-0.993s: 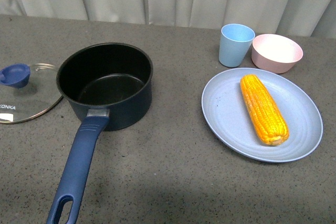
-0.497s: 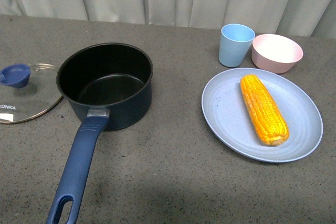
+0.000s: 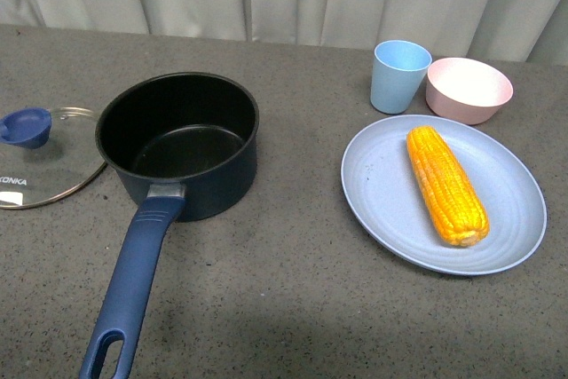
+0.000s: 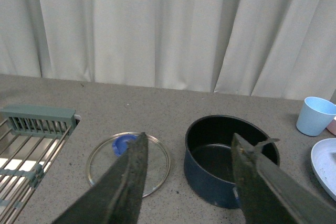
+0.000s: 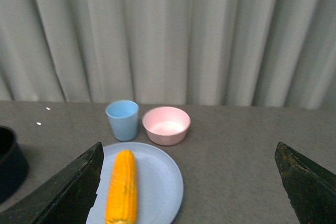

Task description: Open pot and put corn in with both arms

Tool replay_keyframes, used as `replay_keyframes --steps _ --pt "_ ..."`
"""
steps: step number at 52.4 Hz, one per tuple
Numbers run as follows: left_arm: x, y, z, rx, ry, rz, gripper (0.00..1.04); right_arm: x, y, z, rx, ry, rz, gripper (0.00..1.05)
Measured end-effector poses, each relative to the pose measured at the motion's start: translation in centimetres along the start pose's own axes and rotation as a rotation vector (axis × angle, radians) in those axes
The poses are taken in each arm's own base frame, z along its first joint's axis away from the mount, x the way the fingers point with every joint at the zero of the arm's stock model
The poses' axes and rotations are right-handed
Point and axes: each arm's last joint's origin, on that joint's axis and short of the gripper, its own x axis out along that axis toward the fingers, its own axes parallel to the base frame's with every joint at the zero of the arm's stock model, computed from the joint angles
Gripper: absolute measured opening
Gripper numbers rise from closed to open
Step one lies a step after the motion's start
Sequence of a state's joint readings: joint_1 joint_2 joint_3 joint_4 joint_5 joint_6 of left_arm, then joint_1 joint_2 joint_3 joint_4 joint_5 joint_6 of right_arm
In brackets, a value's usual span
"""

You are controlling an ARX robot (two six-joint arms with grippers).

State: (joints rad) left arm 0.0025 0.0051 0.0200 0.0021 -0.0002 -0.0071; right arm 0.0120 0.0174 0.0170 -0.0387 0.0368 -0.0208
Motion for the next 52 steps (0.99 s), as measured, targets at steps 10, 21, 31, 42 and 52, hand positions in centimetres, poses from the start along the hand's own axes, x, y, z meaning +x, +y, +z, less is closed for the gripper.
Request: replay_keyframes --steps 10,21,31,42,52 --pt "0.0 0.0 0.0 0.0 -0.001 -0.001 0.91 1.6 0.4 -0.4 -0.052 0.223 0.027 0.95" --pt "0.0 0.0 0.0 0.002 -0.001 0.0 0.98 6.5 0.9 -0.3 -0.009 0.349 0.062 0.95" --pt "0.0 0.0 0.0 0.002 0.0 0.0 0.98 12.3 1.8 -2.9 0.024 0.587 0.076 0.95" --pt "0.0 0.0 0.0 0.002 0.0 0.0 0.98 16.7 3.2 -4.4 0.018 0.697 0.086 0.95" --pt "0.0 0.0 0.0 0.002 0.0 0.0 0.98 20.7 5.0 -5.5 0.053 0.796 0.128 0.95"
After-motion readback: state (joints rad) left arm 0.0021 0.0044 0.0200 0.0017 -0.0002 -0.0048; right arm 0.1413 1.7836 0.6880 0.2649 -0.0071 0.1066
